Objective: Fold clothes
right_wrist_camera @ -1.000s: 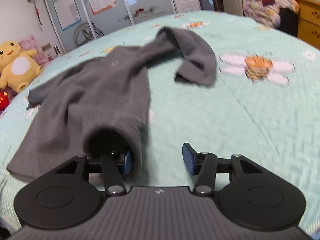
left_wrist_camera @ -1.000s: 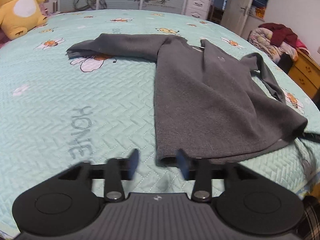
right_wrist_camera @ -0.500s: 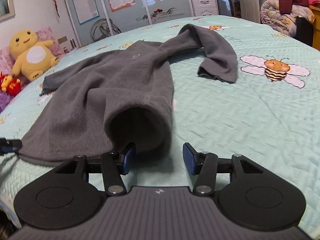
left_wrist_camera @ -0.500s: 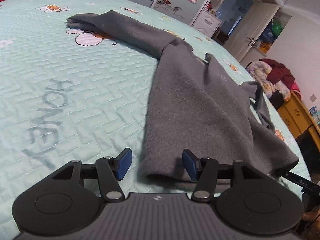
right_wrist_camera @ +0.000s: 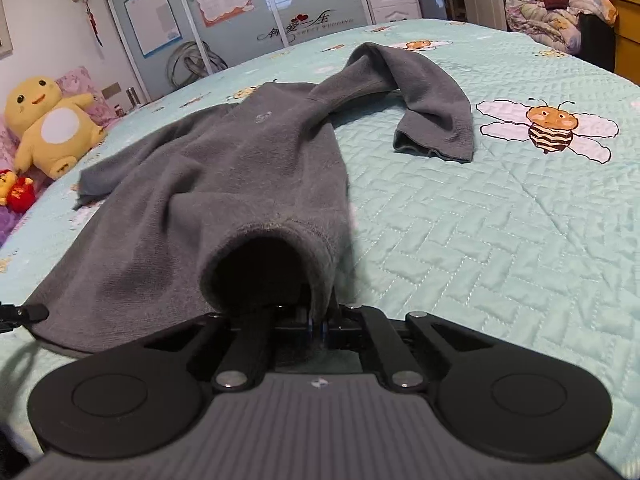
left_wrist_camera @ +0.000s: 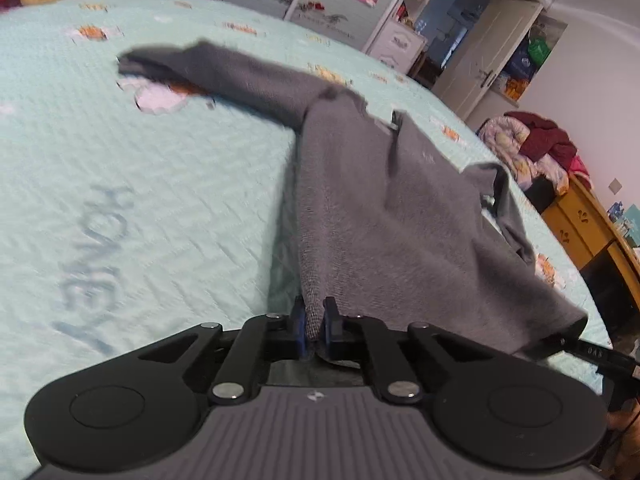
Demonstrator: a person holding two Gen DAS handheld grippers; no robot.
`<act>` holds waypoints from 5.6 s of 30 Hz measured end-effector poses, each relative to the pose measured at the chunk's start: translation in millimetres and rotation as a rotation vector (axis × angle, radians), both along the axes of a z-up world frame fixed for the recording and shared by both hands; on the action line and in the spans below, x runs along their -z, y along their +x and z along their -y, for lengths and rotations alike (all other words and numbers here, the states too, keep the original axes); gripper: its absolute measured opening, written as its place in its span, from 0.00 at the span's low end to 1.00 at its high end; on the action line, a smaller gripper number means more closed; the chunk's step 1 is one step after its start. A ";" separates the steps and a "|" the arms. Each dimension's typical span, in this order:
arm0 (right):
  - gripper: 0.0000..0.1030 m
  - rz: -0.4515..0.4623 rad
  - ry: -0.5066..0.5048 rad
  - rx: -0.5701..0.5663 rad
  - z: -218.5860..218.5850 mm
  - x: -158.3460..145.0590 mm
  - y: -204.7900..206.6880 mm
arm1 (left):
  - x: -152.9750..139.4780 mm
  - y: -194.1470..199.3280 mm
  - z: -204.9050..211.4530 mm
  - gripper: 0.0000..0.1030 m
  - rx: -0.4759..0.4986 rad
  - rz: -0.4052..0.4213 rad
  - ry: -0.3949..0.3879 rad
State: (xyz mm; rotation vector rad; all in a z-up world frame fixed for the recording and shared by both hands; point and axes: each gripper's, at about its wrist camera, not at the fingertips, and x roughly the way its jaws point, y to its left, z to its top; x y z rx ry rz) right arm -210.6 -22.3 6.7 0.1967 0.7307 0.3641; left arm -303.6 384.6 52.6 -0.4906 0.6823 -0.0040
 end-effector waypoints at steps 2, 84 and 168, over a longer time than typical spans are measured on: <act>0.02 -0.032 0.041 -0.005 5.9 -6.6 -9.6 | -11.9 -13.1 -2.0 0.06 0.015 0.020 -0.020; 0.57 0.315 -0.731 -0.411 -47.0 -23.6 -101.7 | -23.9 -12.9 114.6 0.63 0.244 -0.071 0.091; 0.03 0.026 0.205 -0.096 -33.5 -12.6 254.0 | 25.8 157.8 45.9 0.56 0.167 0.032 0.024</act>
